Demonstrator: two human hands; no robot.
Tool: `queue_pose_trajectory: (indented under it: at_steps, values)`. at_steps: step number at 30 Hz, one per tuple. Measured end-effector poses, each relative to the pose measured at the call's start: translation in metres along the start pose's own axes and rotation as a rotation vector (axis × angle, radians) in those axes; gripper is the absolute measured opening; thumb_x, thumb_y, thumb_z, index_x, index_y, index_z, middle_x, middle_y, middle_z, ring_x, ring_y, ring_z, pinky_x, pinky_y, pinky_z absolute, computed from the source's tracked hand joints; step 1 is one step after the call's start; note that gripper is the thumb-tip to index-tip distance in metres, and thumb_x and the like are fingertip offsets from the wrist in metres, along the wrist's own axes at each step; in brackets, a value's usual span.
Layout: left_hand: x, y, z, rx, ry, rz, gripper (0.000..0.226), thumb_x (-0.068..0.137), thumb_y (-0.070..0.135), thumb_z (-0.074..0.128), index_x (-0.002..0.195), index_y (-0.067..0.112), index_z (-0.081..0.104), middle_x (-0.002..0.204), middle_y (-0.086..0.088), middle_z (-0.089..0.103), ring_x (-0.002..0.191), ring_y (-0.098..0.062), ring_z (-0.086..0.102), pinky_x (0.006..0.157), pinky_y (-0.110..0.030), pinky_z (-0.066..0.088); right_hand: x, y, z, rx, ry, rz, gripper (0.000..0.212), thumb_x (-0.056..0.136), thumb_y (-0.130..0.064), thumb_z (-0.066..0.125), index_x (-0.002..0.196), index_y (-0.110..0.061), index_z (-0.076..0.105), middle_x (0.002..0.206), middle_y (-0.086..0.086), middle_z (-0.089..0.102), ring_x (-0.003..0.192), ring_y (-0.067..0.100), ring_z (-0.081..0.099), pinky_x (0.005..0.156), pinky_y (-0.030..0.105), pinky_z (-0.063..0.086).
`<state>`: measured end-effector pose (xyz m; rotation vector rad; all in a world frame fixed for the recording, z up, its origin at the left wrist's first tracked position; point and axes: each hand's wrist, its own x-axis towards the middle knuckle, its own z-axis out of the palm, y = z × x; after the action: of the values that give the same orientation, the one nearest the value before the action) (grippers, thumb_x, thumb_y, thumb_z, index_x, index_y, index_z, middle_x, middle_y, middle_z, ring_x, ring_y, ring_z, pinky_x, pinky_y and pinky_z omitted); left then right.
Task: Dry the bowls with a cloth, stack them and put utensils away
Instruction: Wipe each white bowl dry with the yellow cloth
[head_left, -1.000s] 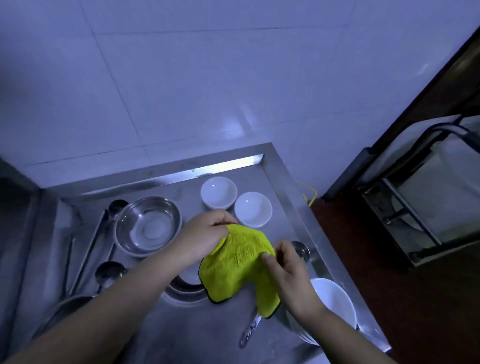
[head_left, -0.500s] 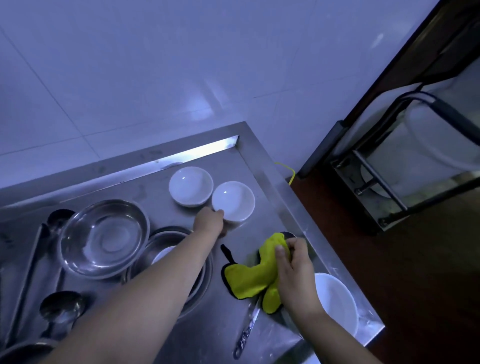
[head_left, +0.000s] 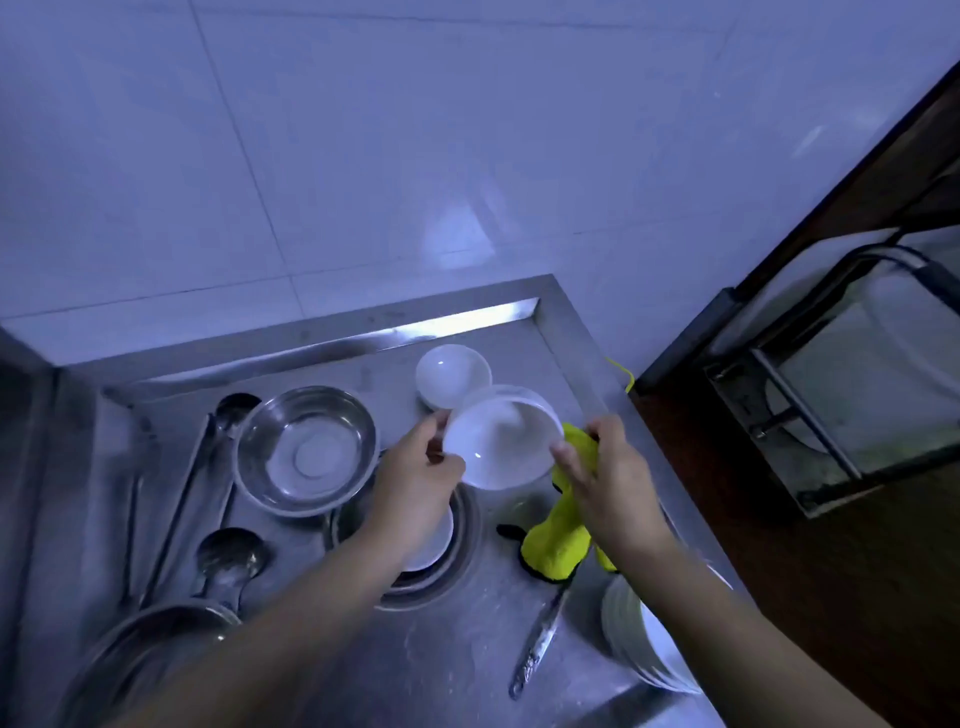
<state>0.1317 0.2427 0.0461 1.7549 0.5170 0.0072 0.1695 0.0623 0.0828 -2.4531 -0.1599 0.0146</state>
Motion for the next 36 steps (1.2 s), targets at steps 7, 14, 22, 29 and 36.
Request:
queue_pose_trajectory:
  at_steps: [7,14,22,29,36]
  values:
    - [-0.075,0.038,-0.096,0.095,0.086,0.337,0.048,0.076,0.003,0.062,0.111,0.036,0.060,0.110,0.006,0.060,0.099,-0.004,0.060,0.082,-0.016,0.050,-0.020,-0.076,-0.013,-0.025,-0.096,-0.405,0.024,0.095,-0.026,0.054,0.097,-0.002,0.050,0.076,0.000,0.049,0.076,0.033,0.053,0.059,0.037,0.024]
    - [-0.138,0.069,-0.150,0.125,0.149,0.375,0.054,0.075,-0.008,0.066,0.106,0.035,0.053,0.111,0.014,0.060,0.104,0.003,0.058,0.086,-0.013,0.048,-0.033,-0.133,-0.009,0.187,-0.233,-0.484,0.015,0.096,-0.025,0.053,0.091,-0.016,0.041,0.065,-0.010,0.046,0.058,0.002,0.046,0.052,0.014,0.034]
    - [-0.182,0.093,-0.152,0.091,0.363,0.310,0.067,0.057,0.022,0.074,0.118,0.043,0.053,0.106,0.011,0.061,0.101,-0.007,0.059,0.086,-0.030,0.051,-0.053,-0.178,-0.038,0.624,-0.280,-0.385,0.019,0.091,-0.026,0.062,0.087,-0.016,0.046,0.073,-0.003,0.053,0.061,0.000,0.049,0.054,0.011,0.039]
    - [-0.193,0.121,-0.123,-0.224,0.343,0.255,0.074,0.061,0.007,0.064,0.132,0.024,0.054,0.103,-0.024,0.064,0.080,-0.022,0.062,0.072,-0.040,0.055,-0.058,-0.165,-0.043,0.184,-0.410,-1.044,0.058,0.094,-0.038,0.035,0.147,-0.016,0.030,0.145,-0.003,0.037,0.132,0.010,0.030,0.108,0.011,0.014]
    - [-0.190,0.151,-0.102,-0.269,0.279,0.278,0.079,0.057,0.006,0.066,0.133,0.024,0.053,0.106,-0.027,0.062,0.081,-0.020,0.060,0.074,-0.044,0.056,-0.055,-0.162,-0.059,0.687,-0.489,-0.964,0.048,0.088,-0.010,0.047,0.130,-0.033,0.045,0.131,-0.011,0.048,0.126,-0.002,0.040,0.104,0.010,0.028]
